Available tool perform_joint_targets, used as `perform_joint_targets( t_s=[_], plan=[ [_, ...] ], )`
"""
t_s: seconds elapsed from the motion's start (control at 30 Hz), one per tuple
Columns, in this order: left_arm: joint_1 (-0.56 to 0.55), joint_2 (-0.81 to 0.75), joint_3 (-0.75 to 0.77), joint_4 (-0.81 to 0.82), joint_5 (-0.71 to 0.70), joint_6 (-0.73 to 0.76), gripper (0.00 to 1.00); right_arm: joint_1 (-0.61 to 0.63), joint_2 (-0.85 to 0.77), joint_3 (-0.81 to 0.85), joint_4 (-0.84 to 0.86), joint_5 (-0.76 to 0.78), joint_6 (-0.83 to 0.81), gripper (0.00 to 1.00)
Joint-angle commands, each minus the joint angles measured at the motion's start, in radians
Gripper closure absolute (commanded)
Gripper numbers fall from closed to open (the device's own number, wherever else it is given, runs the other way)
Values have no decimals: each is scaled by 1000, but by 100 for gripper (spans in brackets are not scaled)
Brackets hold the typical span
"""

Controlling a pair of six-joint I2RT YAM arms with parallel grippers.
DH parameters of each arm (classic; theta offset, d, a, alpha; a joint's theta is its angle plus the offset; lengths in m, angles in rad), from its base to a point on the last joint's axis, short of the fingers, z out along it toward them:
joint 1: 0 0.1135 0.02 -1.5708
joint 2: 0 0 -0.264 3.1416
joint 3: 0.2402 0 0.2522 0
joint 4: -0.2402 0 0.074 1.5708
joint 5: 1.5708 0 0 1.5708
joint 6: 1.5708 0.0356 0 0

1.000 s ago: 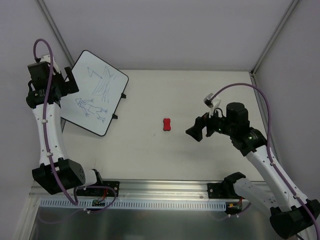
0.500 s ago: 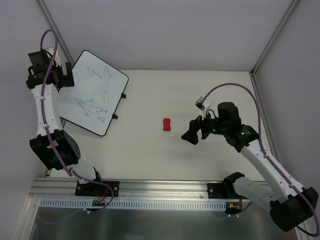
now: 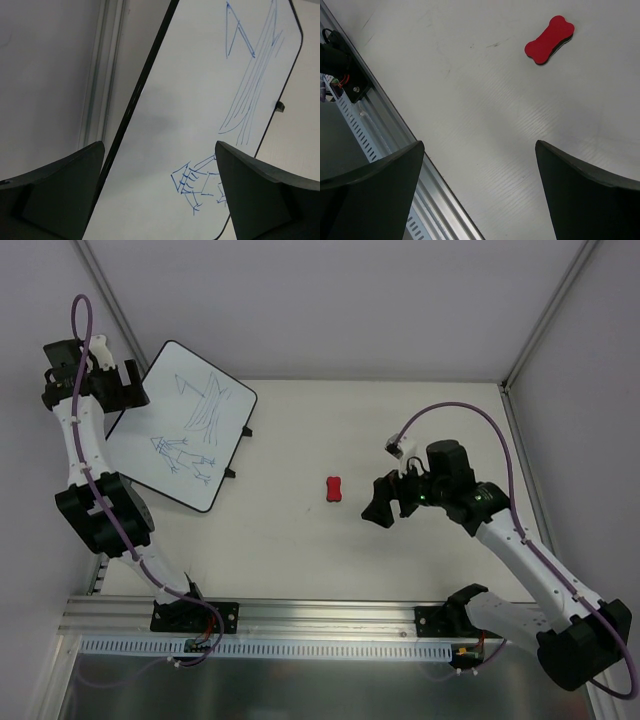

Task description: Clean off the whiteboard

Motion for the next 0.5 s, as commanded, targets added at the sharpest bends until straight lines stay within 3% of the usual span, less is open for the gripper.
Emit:
perform_joint_targets(
  t_s=[0.0, 0.17, 0.3, 0.47],
  plan=[
    [-7, 8, 74, -8, 88, -43, 5, 12, 17, 48, -3, 25, 22, 1],
    [-10, 7, 74, -8, 82, -132, 8, 25, 39, 57, -4, 36, 23, 1],
    [-15, -51, 7, -2, 62, -272, 8, 27, 47, 56, -1, 48, 13, 1],
    [-20, -143, -90, 49, 13, -324, 7, 27, 63, 51, 0, 31, -4, 1]
  ],
)
